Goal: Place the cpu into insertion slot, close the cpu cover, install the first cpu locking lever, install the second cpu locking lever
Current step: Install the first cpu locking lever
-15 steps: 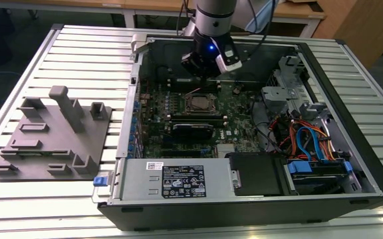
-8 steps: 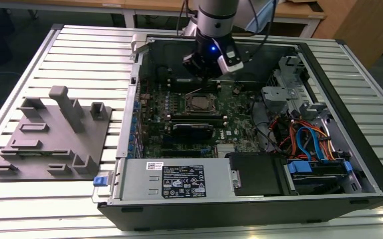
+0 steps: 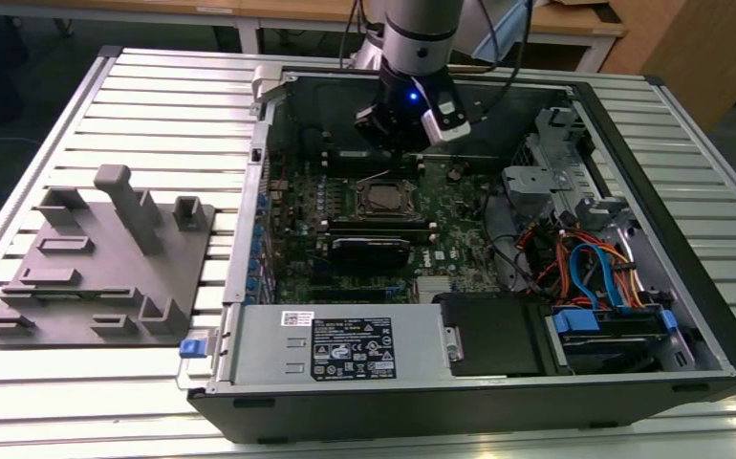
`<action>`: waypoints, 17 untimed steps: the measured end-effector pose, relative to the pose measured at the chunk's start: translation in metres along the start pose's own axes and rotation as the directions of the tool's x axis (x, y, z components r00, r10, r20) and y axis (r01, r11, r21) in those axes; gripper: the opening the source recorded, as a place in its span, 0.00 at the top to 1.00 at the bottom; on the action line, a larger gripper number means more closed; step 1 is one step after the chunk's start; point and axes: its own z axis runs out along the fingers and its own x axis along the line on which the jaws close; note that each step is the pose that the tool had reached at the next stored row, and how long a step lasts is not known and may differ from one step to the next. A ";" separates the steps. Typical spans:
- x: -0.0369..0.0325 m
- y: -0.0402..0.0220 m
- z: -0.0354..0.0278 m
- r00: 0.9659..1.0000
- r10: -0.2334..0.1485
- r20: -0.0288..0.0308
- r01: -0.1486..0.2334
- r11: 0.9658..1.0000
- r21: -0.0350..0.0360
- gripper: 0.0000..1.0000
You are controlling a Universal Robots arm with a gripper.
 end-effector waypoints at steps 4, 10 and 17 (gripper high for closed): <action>-0.0014 -0.0001 0.0027 1.000 0.000 0.000 0.000 1.000 0.000 0.90; -0.0024 -0.0003 0.0056 1.000 0.000 0.000 0.000 1.000 0.000 0.90; -0.0028 -0.0005 0.0089 1.000 0.000 0.000 0.000 1.000 0.000 0.90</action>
